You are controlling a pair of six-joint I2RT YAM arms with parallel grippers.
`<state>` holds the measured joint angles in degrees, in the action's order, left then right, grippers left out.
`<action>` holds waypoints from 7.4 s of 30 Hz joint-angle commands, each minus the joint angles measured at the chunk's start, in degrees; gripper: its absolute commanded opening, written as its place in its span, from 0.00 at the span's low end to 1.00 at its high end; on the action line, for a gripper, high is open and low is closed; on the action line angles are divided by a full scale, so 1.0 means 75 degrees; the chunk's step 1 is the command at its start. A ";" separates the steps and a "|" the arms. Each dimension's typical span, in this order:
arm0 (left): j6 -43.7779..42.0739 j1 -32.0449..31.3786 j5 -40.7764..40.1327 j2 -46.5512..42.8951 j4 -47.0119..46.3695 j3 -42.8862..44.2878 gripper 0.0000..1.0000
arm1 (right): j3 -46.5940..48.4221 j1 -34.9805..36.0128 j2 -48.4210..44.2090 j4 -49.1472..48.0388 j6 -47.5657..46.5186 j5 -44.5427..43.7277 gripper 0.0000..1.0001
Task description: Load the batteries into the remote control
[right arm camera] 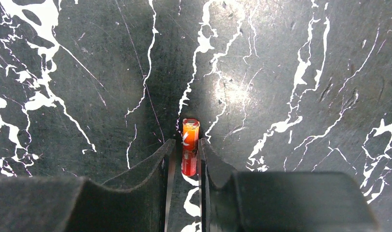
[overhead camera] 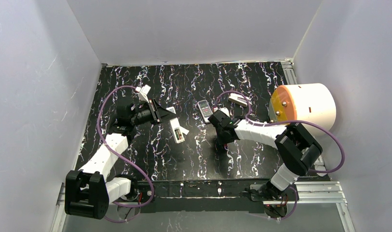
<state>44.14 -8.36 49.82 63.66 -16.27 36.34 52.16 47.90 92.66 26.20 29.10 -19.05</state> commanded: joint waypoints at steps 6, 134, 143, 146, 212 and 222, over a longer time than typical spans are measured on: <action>-0.0003 0.0037 0.0085 0.0020 -0.0092 0.0024 0.00 | -0.0095 0.0075 0.0511 0.1768 0.0420 0.0749 0.31; 0.2107 -0.0866 -0.1306 0.1017 -0.3113 -0.1202 0.00 | 0.2619 0.1561 -0.1199 -0.0351 -0.0164 0.2579 0.43; 0.2558 -0.0866 -0.1259 0.0915 -0.3113 -0.1001 0.00 | 0.1990 0.1167 -0.1902 -0.0979 0.0874 0.1698 0.58; 0.2901 -0.0855 -0.1156 0.0871 -0.3114 -0.0885 0.00 | 0.1434 0.0914 -0.2131 -0.1607 0.1397 0.1852 0.58; 0.4589 -0.0673 -0.1296 0.0864 -0.3278 -0.0115 0.00 | -0.0561 0.0358 -0.2832 -0.6233 0.3800 0.3091 0.90; 0.5806 -0.0634 -0.1734 0.0861 -0.4212 -0.0133 0.00 | -0.1373 0.0305 -0.2970 -0.8352 0.4942 0.3371 0.92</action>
<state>82.81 -13.56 38.26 72.40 -42.57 33.63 44.16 50.59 72.12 -26.02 61.67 5.67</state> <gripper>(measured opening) 0.207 0.931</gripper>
